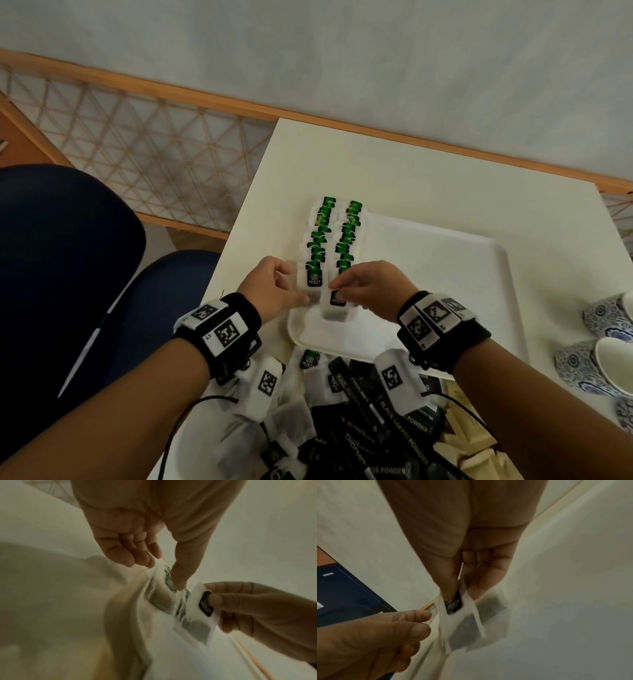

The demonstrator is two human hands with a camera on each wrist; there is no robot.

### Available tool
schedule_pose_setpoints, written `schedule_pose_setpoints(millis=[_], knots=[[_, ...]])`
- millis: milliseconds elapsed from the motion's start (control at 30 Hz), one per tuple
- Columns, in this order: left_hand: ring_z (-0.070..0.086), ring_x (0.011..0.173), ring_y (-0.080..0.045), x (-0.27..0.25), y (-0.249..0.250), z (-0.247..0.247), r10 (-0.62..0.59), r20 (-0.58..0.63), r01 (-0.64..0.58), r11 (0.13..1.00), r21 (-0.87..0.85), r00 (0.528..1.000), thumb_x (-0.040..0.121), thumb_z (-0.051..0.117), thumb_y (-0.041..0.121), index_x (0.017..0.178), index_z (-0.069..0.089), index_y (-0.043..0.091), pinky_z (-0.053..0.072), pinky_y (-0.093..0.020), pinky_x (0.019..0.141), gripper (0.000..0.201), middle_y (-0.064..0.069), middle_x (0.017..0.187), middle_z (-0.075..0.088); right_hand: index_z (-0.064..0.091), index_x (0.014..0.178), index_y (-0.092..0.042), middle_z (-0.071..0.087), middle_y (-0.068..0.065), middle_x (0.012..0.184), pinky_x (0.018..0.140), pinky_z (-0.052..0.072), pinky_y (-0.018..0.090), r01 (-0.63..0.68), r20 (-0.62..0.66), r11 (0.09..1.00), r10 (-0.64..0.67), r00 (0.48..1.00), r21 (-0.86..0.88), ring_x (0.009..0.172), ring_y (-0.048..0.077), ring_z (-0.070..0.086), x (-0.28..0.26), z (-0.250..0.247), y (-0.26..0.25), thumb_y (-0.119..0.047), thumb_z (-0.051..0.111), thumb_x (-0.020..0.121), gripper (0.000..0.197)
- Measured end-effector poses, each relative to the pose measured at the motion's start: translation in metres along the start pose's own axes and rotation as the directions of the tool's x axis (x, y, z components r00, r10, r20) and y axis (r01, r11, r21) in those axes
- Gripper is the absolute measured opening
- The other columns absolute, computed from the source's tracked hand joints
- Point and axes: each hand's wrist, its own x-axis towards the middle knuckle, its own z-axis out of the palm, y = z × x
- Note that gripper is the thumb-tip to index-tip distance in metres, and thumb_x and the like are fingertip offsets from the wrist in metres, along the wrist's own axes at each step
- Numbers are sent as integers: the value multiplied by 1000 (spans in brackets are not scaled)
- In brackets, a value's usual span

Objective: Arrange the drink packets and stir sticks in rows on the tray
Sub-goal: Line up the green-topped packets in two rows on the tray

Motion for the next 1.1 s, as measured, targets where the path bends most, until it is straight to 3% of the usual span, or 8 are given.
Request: schedule_pose_setpoints(millis=[100,200,300,433,633,967,1033,1100], knots=[[54,81,-15,4,1,2,-87,36,81,987,137,996,63,86,40,111,35,24,42,-28,68,72,1,91,53,71,93,-26,63,-17,74,60,40,5,-6,-120,997,-3,993,-77,65,-8,57,9,0,7,-20,66,86,11],[54,89,-16,5,8,7,-98,51,81,961,265,994,64,83,47,113,24,27,43,-30,72,79,10,90,45,65,103,-29,58,-11,85,67,41,18,-27,-241,994,1,971,-102,73,2,53,13,3,14,-27,67,85,18],[51,77,-9,5,13,10,-54,47,36,945,325,997,70,81,42,111,23,26,38,-27,62,73,14,87,45,49,120,-29,50,-6,96,70,42,20,-103,-310,994,92,946,-21,76,5,50,6,7,20,-35,79,72,57],[52,73,-7,7,12,12,-14,48,-2,953,304,999,73,79,34,109,34,26,39,-28,61,57,10,82,53,27,140,-22,51,-3,100,77,43,24,-199,-198,980,193,961,-10,84,11,51,-2,15,24,-36,86,63,97],[52,72,-16,10,15,13,79,55,-94,927,363,995,72,79,26,114,41,23,39,-29,60,56,8,75,50,36,138,-18,63,3,117,92,48,34,-202,-166,979,196,967,-20,105,21,59,4,22,21,-26,80,72,80],[57,74,-15,14,12,17,114,31,-118,948,295,993,74,77,12,130,37,22,44,-24,65,69,0,80,58,50,129,-26,65,-6,115,90,48,29,-91,-172,995,97,980,44,103,15,60,2,26,21,-28,75,78,58],[54,83,-16,13,14,15,100,4,-98,965,245,995,69,83,18,132,34,22,44,-26,73,79,2,92,53,50,126,-31,64,-10,113,89,50,30,-78,-150,994,89,985,75,100,12,61,2,24,20,-38,77,73,60],[51,104,-18,14,16,12,54,-25,-50,986,157,998,68,84,18,139,29,21,44,-30,88,90,-2,118,47,50,116,-33,59,-8,109,88,51,33,-114,-153,989,128,980,97,95,12,59,4,20,22,-46,77,67,58]])
